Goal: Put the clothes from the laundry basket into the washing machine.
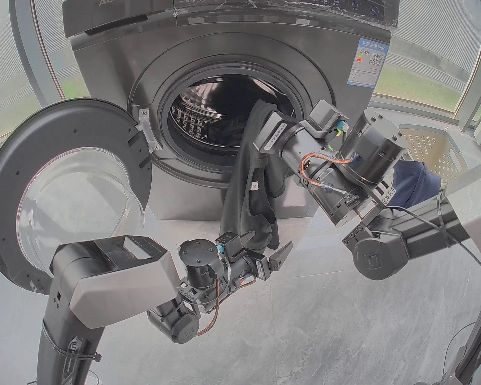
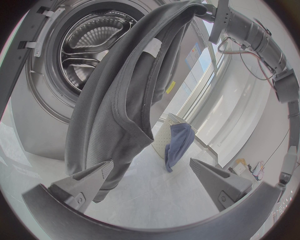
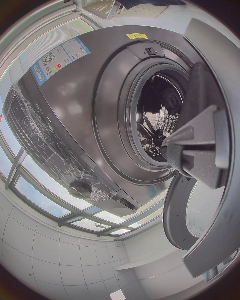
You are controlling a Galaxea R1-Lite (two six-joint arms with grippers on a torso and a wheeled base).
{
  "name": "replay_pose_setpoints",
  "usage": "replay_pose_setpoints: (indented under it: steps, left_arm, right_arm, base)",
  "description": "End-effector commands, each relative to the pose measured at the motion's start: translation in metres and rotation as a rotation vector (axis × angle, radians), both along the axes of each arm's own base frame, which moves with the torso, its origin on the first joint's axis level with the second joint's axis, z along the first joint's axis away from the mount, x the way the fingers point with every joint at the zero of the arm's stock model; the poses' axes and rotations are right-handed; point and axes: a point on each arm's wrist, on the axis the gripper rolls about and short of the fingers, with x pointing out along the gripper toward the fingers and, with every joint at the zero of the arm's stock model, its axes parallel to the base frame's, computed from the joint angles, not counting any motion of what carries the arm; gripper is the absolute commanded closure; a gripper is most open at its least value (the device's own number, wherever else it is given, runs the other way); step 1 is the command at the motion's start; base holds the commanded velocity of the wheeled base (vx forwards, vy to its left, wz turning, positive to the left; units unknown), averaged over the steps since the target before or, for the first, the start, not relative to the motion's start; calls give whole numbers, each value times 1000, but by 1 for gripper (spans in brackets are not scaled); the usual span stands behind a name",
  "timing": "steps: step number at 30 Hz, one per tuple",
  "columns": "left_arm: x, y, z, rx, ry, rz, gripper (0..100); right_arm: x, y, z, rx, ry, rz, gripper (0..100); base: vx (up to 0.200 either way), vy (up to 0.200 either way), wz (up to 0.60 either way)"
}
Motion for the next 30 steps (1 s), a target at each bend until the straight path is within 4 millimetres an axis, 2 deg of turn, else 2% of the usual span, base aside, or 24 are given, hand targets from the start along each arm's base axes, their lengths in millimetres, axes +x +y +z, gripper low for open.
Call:
replay_pose_setpoints:
  steps: [1, 12, 22, 23, 30]
  left_arm:
    - [13, 1, -16, 14, -1, 43, 0]
    - [42, 6, -20, -19, -49, 143, 0]
    - [53, 9, -15, -46, -76, 200, 0]
    - [54, 9, -15, -47, -77, 205, 100]
    - [58, 13, -12, -56, -87, 226, 100]
  right_arm:
    - [0, 1, -2, -4, 4, 3, 100]
    - [-2, 2, -3, -2, 5, 8, 100]
    - [-4, 2, -6, 2, 0, 13, 100]
    - [-4, 2, -7, 2, 0, 13, 100]
    - [-3, -1, -7, 4, 0, 4, 100]
  base:
    - [0, 0, 0]
    - [0, 0, 0]
    - [0, 0, 0]
    - [0, 0, 0]
    - [0, 0, 0]
